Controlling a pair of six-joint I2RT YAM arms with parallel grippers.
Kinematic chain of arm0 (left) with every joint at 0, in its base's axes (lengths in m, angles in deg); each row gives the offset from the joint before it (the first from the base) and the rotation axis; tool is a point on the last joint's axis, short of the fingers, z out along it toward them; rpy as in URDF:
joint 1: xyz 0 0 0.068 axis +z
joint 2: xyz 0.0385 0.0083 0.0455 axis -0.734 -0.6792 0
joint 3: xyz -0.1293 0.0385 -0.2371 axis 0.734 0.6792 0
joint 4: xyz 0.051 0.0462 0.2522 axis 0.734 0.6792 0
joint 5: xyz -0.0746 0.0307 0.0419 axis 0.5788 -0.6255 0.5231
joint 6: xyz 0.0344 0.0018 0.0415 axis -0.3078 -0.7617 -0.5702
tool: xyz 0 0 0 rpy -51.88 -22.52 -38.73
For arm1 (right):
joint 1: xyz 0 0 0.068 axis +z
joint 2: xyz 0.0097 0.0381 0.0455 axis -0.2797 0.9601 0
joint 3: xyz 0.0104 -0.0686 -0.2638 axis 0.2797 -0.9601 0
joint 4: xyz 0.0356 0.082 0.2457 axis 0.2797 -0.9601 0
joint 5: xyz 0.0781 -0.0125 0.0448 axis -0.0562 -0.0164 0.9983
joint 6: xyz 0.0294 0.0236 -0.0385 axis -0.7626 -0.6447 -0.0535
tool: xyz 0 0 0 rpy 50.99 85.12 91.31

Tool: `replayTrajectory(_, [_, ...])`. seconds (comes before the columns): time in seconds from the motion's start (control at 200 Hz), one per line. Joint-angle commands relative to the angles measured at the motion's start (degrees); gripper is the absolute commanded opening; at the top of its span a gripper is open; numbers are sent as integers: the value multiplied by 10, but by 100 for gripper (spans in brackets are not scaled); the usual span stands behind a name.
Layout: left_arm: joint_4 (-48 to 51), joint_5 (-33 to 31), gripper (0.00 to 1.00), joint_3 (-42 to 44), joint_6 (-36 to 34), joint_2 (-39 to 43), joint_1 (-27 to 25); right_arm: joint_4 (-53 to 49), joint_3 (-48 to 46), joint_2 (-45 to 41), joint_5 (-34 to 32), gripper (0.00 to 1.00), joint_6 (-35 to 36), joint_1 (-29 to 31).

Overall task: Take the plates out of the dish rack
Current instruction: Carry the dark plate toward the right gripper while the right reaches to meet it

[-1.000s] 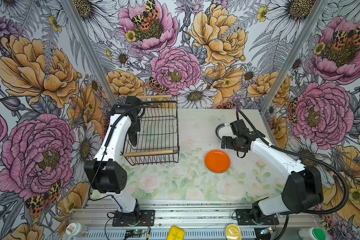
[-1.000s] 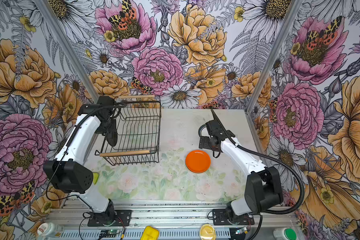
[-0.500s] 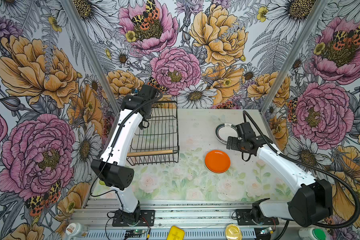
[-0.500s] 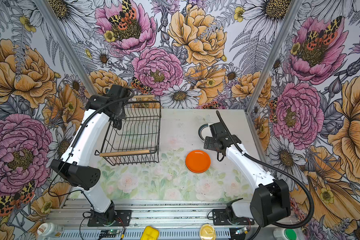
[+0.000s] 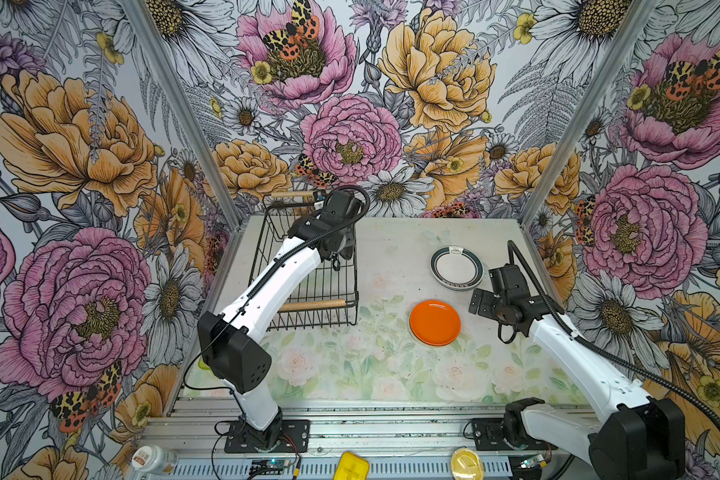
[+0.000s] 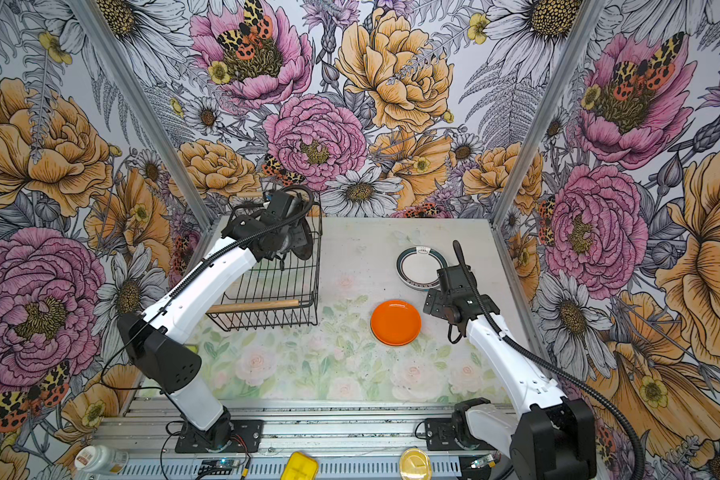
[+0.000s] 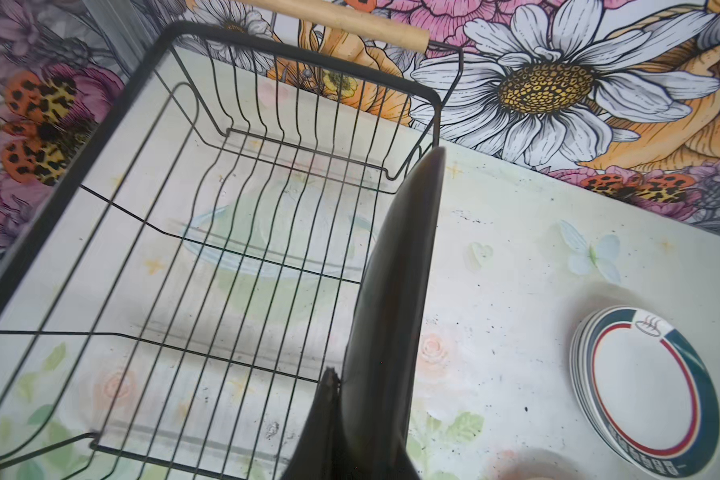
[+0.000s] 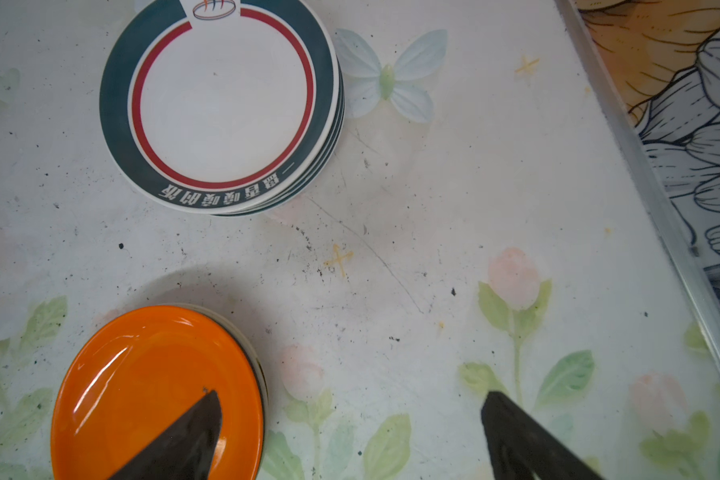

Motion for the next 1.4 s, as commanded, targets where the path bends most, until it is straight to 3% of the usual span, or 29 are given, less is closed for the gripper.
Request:
replayTrajectory(0.0, [-215, 73, 0, 86, 62, 49, 2, 16, -13, -27, 5, 99, -3, -7])
replayTrajectory(0.24, [-322, 135, 0, 125, 79, 31, -22, 50, -47, -84, 49, 99, 5, -11])
replayTrajectory(0.35, [-385, 219, 0, 136, 100, 8, -27, 78, -57, -112, 90, 99, 8, -12])
replayTrajectory(0.826, [-560, 423, 0, 126, 287, -122, -69, 300, -105, -151, 279, 99, -64, -20])
replayTrajectory(1.086, [-646, 483, 0, 132, 365, -159, -76, 462, -137, -120, 325, 99, -155, -31])
replayTrajectory(1.391, [-638, 500, 0, 129, 360, -160, -77, 566, -129, -43, 381, 99, -217, -59])
